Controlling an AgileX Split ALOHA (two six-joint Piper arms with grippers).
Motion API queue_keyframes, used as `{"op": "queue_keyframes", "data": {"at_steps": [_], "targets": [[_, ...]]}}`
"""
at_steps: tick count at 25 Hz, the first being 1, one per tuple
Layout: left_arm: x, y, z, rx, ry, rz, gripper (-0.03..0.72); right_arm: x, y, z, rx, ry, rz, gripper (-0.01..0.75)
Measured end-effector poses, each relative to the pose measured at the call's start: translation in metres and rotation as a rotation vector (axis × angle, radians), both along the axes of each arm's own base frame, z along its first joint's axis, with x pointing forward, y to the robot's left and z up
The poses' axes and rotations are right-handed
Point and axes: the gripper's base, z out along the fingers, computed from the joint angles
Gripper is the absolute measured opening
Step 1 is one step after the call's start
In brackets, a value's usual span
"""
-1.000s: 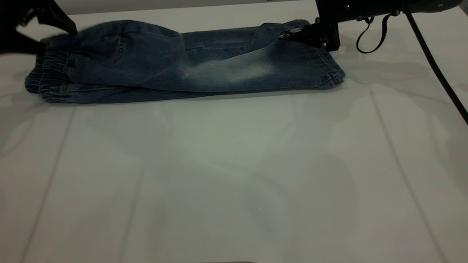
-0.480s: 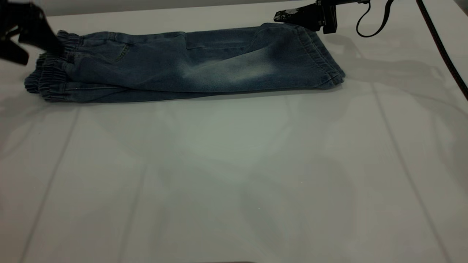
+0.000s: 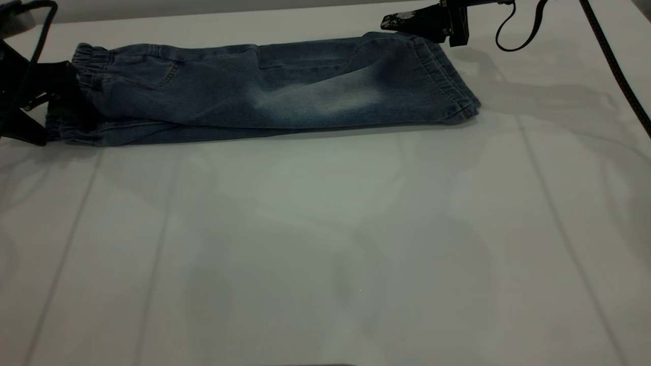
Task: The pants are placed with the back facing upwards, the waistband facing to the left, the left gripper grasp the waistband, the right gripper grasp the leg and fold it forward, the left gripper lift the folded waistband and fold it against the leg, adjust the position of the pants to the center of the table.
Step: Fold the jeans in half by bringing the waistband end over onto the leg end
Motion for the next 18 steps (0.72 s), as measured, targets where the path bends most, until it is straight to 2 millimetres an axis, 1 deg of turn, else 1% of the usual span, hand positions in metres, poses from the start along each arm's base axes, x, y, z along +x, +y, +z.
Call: {"op": "queue_keyframes", "data": {"at_steps": [3, 5, 6, 7, 10, 11, 14, 17, 18], "targets": [[0.003, 0.0, 0.0, -0.008, -0.021, 0.023, 0.578, -0.001, 0.0, 0.0, -0.006, -0.001, 0.009, 0.582], [0.004, 0.001, -0.001, -0.01, -0.031, 0.041, 0.527, -0.002, 0.001, -0.001, -0.014, 0.004, 0.019, 0.582], [0.004, 0.001, -0.001, -0.015, -0.033, 0.051, 0.477, -0.002, 0.004, -0.002, -0.02, 0.009, 0.027, 0.579], [0.004, 0.001, -0.002, -0.022, -0.033, 0.061, 0.411, -0.004, 0.007, -0.003, -0.026, 0.013, 0.036, 0.575], [0.005, 0.001, -0.002, -0.036, -0.034, 0.079, 0.176, -0.008, 0.026, -0.006, -0.056, 0.033, 0.063, 0.551], [0.005, 0.001, -0.001, -0.037, -0.038, 0.081, 0.136, -0.01, 0.035, -0.007, -0.075, 0.04, 0.073, 0.54], [0.005, 0.0, 0.008, -0.032, -0.057, 0.077, 0.12, -0.015, 0.059, -0.015, -0.166, 0.055, 0.076, 0.515], [0.006, -0.003, 0.032, -0.013, -0.109, 0.053, 0.12, -0.018, 0.083, -0.015, -0.247, 0.022, 0.104, 0.51], [0.007, -0.004, 0.044, -0.006, -0.138, 0.043, 0.12, -0.017, 0.092, -0.012, -0.267, -0.003, 0.12, 0.51]]}}
